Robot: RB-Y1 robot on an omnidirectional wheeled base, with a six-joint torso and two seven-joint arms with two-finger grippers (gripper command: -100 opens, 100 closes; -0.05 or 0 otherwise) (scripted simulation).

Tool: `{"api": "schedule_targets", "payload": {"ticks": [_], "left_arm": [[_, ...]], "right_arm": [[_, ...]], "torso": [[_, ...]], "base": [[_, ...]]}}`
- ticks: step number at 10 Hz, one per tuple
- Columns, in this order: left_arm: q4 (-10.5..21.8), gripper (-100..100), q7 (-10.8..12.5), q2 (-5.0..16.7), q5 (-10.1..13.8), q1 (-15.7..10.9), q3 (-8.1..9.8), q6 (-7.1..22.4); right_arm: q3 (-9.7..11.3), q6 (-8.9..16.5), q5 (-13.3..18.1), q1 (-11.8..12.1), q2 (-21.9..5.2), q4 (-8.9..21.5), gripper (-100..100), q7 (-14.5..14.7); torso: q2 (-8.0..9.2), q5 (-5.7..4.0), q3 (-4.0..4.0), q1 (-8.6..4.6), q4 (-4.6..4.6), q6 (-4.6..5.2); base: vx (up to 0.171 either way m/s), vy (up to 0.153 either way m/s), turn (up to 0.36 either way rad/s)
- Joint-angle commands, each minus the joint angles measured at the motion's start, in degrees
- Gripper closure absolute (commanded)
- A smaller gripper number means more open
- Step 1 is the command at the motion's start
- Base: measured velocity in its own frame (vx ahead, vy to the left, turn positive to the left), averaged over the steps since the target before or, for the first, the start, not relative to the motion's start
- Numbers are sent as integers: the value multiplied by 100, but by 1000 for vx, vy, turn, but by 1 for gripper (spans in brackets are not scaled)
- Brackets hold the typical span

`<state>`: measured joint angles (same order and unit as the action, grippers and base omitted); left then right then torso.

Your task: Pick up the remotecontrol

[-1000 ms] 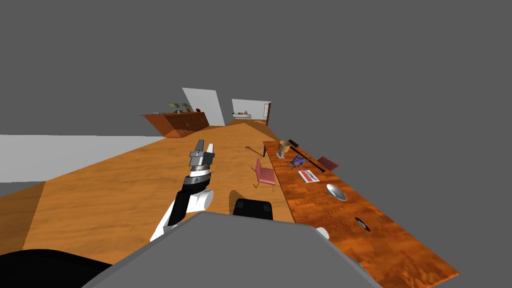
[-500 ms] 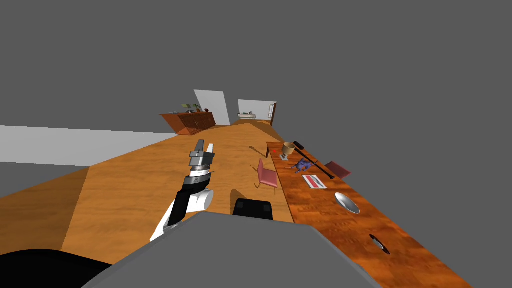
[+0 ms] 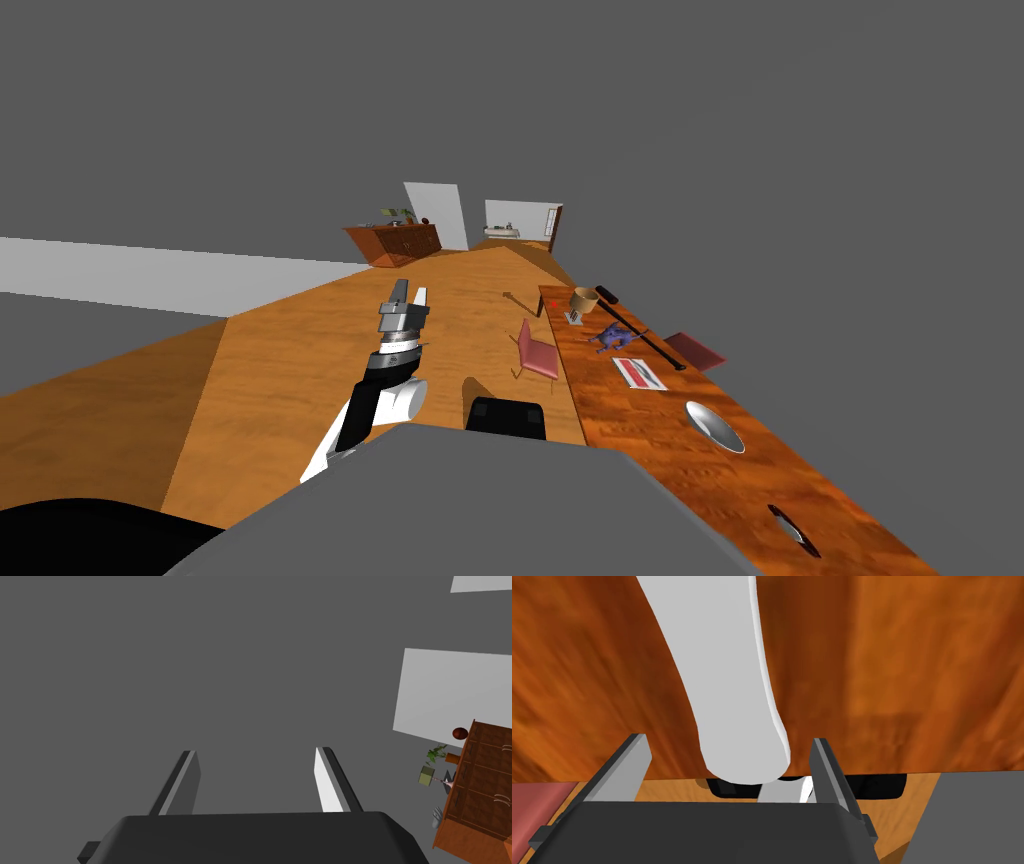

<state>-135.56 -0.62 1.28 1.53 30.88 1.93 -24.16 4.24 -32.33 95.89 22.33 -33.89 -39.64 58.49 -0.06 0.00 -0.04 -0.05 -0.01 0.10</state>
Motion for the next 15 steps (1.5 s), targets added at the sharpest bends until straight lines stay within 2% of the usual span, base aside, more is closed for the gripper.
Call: {"api": "schedule_targets", "payload": {"ticks": [1,5,6,7,8,11,12,13,15], "left_arm": [[0,0,0,0,0,0,0,0],[0,0,0,0,0,1,0,0],[0,0,0,0,0,0,0,0],[0,0,0,0,0,1,0,0],[0,0,0,0,0,1,0,0],[0,0,0,1,0,1,1,0],[0,0,0,1,0,1,1,0],[0,0,0,0,0,1,1,0],[0,0,0,0,0,1,0,0]], "right_arm": [[8,31,283,-87,-6,277,-100,52],[20,63,706,-301,62,784,-100,180],[15,60,649,-272,43,717,-100,176],[18,62,663,-272,45,718,0,162],[89,232,668,-300,201,803,-100,150],[232,571,679,-354,513,972,-100,125],[225,489,716,-330,443,887,-100,56],[230,515,717,-332,454,894,100,55],[233,506,719,-324,453,898,100,57]], "torso": [[0,0,0,0,0,0],[-2,-1,-2,-2,-1,3],[-1,-1,-1,1,0,2],[1,1,0,7,0,5],[2,2,1,11,0,4],[2,-6,1,-24,0,3],[4,-7,2,-26,1,4],[4,-3,2,-8,0,4],[2,-1,3,6,4,2]], "base": [[8,-43,209],[13,-37,136],[3,-13,23],[0,0,0],[-1,-46,34],[0,-97,45],[-3,-45,12],[-3,-9,-10],[0,0,0]]}}
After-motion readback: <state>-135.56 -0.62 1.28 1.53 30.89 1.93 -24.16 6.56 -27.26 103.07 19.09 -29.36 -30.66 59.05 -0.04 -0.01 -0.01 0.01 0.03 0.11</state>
